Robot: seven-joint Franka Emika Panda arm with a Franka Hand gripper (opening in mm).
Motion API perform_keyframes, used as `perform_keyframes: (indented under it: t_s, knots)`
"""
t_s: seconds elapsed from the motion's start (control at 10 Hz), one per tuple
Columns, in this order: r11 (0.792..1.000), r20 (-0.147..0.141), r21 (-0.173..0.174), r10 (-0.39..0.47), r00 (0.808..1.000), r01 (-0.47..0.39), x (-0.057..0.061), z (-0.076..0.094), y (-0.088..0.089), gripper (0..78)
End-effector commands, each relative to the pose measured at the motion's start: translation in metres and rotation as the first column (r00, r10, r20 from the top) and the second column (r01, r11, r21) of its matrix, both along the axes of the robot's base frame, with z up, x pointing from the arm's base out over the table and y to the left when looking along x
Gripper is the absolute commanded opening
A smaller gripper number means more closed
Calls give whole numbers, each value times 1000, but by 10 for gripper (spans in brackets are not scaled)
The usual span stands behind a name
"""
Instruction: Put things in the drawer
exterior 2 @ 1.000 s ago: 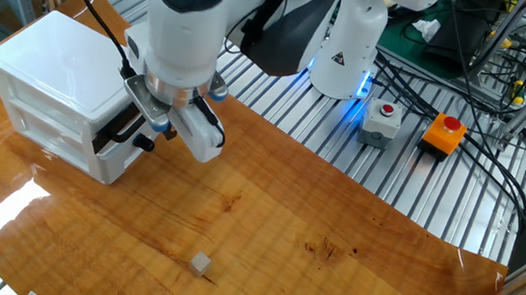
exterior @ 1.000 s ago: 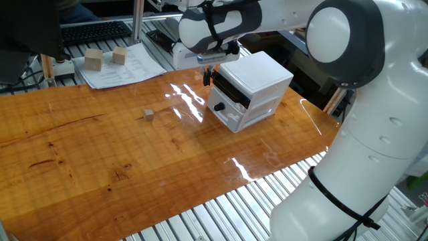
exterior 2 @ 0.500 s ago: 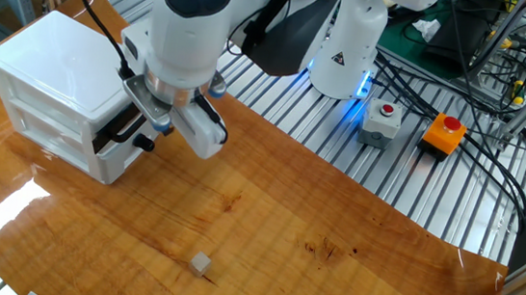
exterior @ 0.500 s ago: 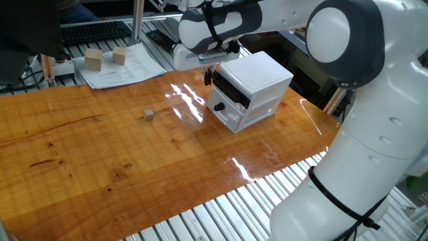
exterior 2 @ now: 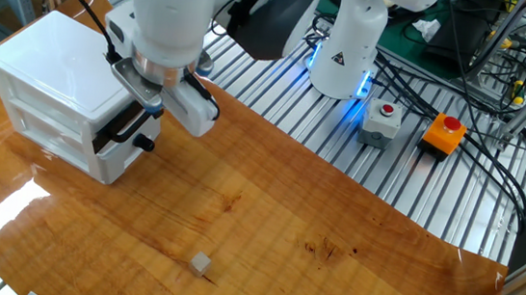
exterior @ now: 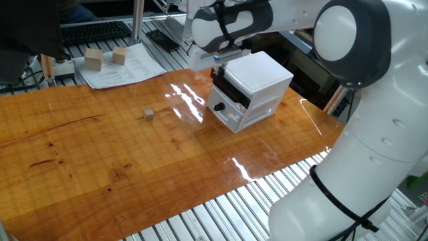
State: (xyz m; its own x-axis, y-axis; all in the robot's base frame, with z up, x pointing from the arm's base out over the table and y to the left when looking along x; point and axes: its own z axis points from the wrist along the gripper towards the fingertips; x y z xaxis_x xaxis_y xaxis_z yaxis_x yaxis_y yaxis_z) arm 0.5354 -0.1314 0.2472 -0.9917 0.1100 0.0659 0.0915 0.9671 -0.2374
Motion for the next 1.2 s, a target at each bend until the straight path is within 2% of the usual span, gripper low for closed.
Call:
perform_keyframes:
  t_s: [0.1, 0.3, 1.2]
  knots:
    - [999, 7, -5, 38, 999, -38, -4, -10, -14, 0]
    - [999, 9, -7, 50, 999, -50, -4, -14, -23, 0]
    - [996, 5, 4, 86, 996, -86, -5, -19, -37, 0]
